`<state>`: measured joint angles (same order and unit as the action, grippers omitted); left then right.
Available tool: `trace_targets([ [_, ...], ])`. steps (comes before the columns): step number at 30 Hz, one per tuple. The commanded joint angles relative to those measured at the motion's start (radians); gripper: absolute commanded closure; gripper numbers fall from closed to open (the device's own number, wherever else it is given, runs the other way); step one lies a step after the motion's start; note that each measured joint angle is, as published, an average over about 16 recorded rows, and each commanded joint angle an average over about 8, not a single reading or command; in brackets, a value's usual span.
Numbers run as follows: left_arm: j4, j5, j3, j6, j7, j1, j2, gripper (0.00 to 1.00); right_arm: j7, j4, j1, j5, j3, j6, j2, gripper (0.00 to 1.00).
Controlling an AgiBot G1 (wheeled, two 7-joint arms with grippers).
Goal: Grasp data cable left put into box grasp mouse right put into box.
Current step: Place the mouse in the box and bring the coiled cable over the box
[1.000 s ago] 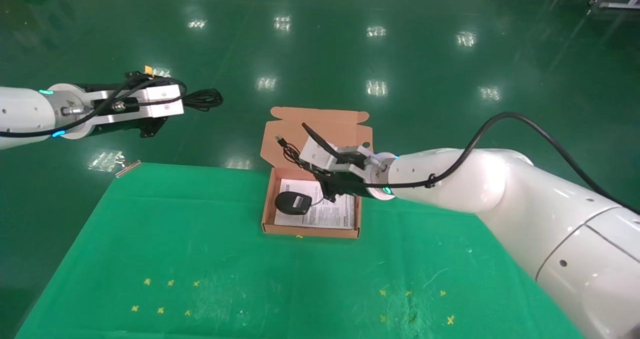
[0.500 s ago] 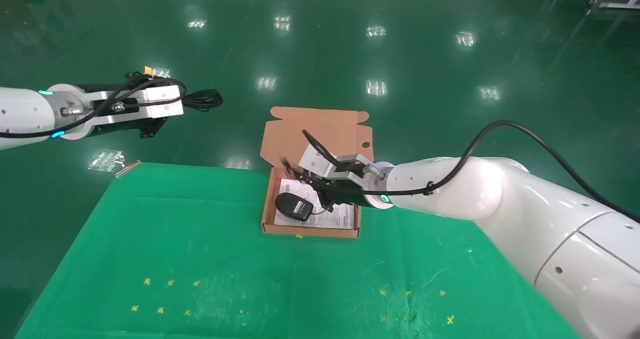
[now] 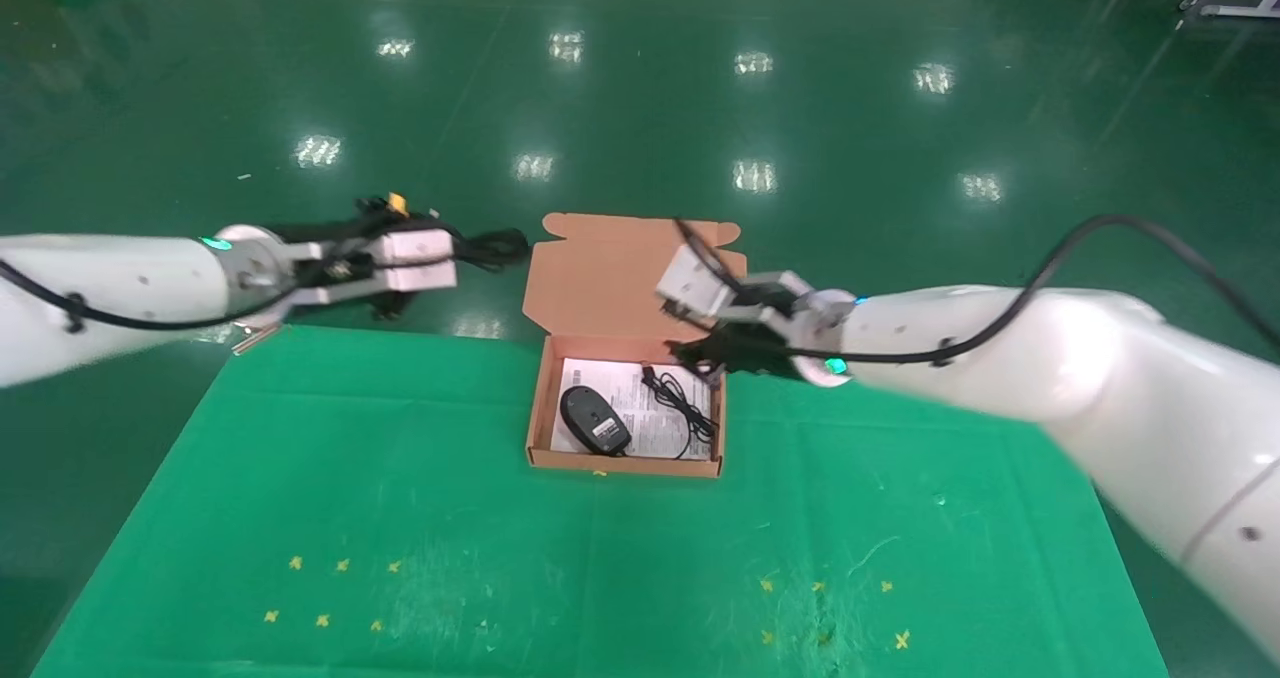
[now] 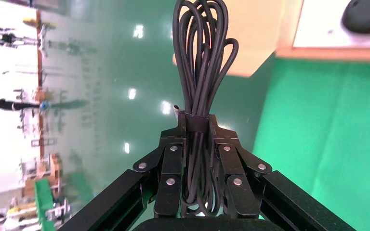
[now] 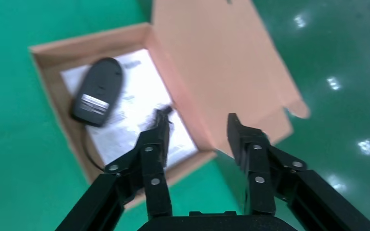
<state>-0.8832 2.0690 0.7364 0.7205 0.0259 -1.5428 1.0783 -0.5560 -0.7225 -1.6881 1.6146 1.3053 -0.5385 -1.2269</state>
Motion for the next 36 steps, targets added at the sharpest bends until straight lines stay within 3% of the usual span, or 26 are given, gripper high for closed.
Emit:
trace_targets([
  [1,0.011,-0.016,0.003,-0.012,-0.021,0.011,0.016,1.00,-0.008,-0.013,-0.006,0.005,-0.001,0.003,0.022,0.00],
  [19,0.335,-0.227,0.002,-0.145,-0.404,0.063,0.254,1.00,-0.200,-0.269,-0.087,0.179,0.033,-0.044,0.285,0.00],
  [25,0.384,-0.335,0.010,-0.150,-0.524,0.079,0.283,1.00,-0.285,-0.358,-0.117,0.258,0.044,-0.088,0.352,0.00],
  [33,0.389,-0.483,0.065,-0.150,-0.612,0.098,0.289,1.00,-0.388,-0.431,-0.125,0.346,0.052,-0.116,0.377,0.00],
  [36,0.389,-0.530,0.085,-0.145,-0.629,0.099,0.290,0.66,-0.414,-0.446,-0.124,0.368,0.052,-0.119,0.381,0.00],
])
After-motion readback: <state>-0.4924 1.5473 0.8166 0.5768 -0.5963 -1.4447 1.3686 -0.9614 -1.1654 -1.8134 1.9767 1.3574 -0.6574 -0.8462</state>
